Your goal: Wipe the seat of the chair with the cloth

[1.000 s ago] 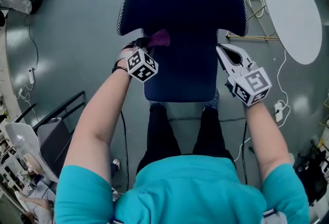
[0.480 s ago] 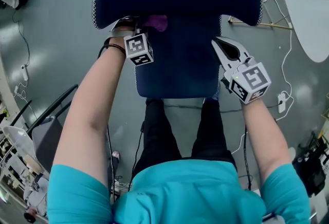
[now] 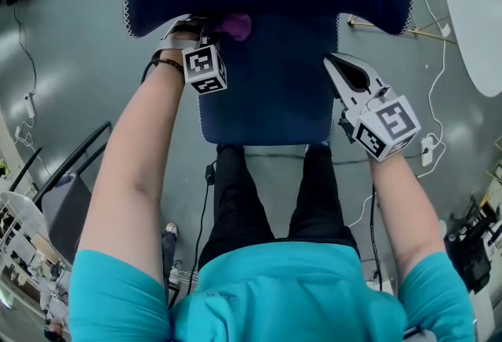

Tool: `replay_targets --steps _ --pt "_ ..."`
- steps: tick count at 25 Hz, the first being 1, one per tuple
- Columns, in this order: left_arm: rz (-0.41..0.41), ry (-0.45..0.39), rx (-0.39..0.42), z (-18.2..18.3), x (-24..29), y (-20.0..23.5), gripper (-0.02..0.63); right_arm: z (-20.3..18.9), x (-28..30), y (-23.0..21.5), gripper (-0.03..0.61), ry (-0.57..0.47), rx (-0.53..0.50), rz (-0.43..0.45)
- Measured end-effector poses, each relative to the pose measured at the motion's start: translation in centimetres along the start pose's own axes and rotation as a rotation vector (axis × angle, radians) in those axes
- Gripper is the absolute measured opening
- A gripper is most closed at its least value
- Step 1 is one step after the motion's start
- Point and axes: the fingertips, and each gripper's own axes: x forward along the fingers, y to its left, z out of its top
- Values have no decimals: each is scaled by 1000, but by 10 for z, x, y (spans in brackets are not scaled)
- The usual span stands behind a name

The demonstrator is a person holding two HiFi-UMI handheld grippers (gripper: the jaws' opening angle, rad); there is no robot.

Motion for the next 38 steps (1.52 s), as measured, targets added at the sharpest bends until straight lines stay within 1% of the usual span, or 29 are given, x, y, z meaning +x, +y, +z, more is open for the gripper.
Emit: replay_targets --steps 7,24,38 --pt "-35 -15 -13 -2 -3 -12 51 4 2 8 -3 -5 2 13" --pt "-52 -30 -41 2 -18 -39 51 12 2 12 -5 -11 -22 1" --pt "-77 -51 -47 2 -34 -76 51 11 1 20 -3 -15 -32 -8"
